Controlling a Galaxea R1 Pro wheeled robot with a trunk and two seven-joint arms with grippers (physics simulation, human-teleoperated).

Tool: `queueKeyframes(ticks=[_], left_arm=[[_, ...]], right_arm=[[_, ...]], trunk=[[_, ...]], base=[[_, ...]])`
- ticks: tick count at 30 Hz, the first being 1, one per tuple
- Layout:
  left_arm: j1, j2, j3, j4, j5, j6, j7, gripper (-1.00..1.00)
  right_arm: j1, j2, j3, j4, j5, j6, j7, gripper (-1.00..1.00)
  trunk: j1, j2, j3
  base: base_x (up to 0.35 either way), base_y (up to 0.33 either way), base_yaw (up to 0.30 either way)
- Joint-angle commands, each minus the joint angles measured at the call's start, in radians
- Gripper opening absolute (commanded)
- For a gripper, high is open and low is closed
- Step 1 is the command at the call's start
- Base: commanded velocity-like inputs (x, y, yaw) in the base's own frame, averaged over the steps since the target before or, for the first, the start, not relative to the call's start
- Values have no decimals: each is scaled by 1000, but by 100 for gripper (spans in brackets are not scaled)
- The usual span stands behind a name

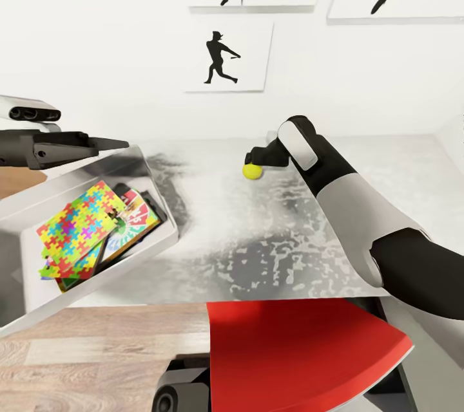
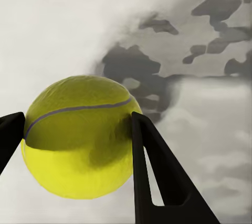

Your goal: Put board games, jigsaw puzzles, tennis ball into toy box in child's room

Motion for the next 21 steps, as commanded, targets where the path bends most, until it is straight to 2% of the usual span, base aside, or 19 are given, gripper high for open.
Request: queueKeyframes(ticks=[1, 7, 14, 21], left_arm=[[-1, 1, 1, 0, 1, 11, -4, 100], [-1, 1, 22, 0, 2, 11, -4, 100], [-1, 1, 26, 0, 2, 11, -5, 100], [-1, 3, 28, 0, 1, 11, -7, 100]], right_arm=[[-1, 0, 3, -1, -11, 1, -11, -100], [-1, -1, 3, -13, -11, 3, -11, -100], [-1, -3, -1, -50, -11, 29, -11, -100], [2, -9, -53, -131, -16, 29, -6, -100]], trunk=[[1, -2, 0], [1, -2, 10], [1, -2, 22], [1, -2, 33]], base=[[0, 0, 0], [0, 0, 0], [-6, 0, 0], [-138, 0, 0]])
